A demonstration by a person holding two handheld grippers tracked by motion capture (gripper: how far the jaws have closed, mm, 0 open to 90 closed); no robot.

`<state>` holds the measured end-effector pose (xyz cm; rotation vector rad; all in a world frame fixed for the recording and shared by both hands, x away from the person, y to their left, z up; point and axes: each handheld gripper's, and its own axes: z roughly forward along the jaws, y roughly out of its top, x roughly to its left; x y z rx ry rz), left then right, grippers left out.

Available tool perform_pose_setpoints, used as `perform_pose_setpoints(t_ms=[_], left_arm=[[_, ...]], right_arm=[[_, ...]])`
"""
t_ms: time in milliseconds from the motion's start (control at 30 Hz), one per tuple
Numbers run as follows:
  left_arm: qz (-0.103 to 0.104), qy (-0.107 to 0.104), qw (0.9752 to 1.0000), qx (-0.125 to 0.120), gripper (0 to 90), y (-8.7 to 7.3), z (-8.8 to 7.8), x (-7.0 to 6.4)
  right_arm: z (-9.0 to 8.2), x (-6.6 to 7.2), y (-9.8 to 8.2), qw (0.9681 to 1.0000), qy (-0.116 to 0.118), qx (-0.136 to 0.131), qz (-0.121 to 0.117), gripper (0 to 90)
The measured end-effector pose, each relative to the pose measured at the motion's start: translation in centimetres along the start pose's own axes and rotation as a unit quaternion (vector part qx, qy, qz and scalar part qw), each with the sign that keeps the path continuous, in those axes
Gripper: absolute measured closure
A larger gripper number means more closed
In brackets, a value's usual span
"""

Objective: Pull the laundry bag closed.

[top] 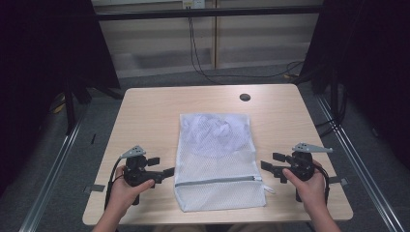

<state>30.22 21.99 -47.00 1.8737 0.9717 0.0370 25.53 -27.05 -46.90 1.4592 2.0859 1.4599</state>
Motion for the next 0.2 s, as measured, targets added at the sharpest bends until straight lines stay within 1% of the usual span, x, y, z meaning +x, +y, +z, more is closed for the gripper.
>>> perform_pose_setpoints(t_ms=[67,167,200], left_arm=[[0.000,0.002,1.0000,-0.002,10.3,0.03,-0.01,0.03],[0.000,-0.002,1.0000,-0.002,10.4,0.05,-0.01,0.17],[-0.002,0.002,1.0000,-0.003,10.4,0.05,0.00,0.18]], right_arm=[[-0.08,-0.01,0.00,1.0000,0.001,-0.004,-0.001,24.4],[-0.11,-0.03,0.02,1.0000,0.003,-0.006,-0.001,23.3],[-0.10,-0.06,0.00,1.0000,0.002,-0.006,-0.003,22.7]])
